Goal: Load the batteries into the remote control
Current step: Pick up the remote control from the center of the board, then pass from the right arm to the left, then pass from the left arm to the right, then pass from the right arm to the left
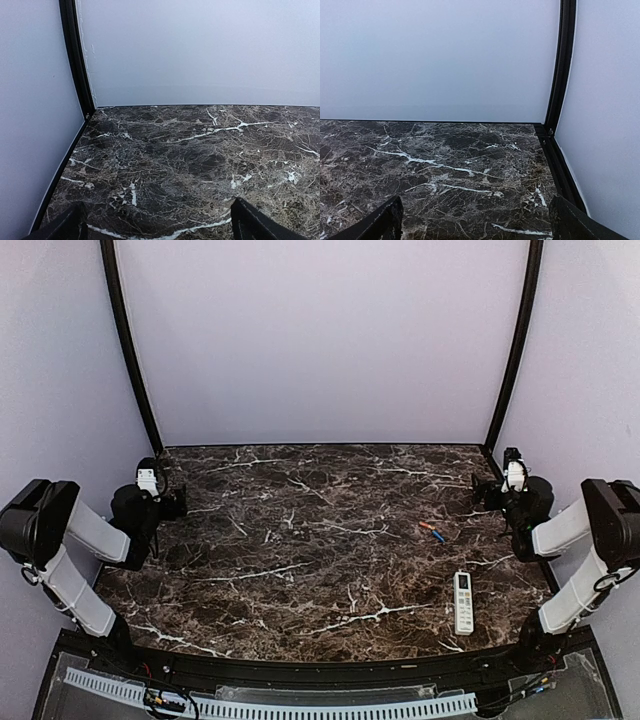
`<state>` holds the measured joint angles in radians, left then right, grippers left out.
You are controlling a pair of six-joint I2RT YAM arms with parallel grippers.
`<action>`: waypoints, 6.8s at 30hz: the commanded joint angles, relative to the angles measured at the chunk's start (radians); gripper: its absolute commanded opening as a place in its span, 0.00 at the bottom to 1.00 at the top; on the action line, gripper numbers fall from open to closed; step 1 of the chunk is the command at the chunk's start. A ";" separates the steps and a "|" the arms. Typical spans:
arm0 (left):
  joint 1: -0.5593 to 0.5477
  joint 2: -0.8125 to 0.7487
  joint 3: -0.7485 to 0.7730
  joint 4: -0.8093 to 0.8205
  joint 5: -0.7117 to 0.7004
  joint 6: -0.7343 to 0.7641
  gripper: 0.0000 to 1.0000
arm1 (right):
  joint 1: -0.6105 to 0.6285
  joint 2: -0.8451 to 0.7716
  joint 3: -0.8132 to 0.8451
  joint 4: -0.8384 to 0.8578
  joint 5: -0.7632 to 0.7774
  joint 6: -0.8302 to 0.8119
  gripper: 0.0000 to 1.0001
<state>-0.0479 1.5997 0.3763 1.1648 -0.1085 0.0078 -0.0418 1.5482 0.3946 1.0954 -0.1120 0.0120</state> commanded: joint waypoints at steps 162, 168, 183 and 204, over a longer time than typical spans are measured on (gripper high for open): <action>-0.939 -0.460 0.383 -0.689 0.698 -0.298 0.74 | 1.200 -0.218 0.699 -0.926 -0.110 0.232 0.00; -0.939 -0.460 0.377 -0.719 0.704 -0.286 0.36 | 1.192 -0.204 0.704 -0.920 -0.135 0.249 0.00; -0.939 -0.498 0.331 -0.838 0.682 -0.156 0.47 | 1.142 -0.205 0.698 -0.860 -0.253 0.319 0.00; -0.939 -0.432 0.385 -0.791 0.723 -0.386 0.00 | 1.123 -0.199 0.695 -0.923 -0.160 0.303 0.27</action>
<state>-0.9798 1.1446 0.7204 0.3504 0.5976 -0.2829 1.0996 1.3460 1.0660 0.1905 -0.3889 0.3157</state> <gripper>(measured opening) 0.172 0.224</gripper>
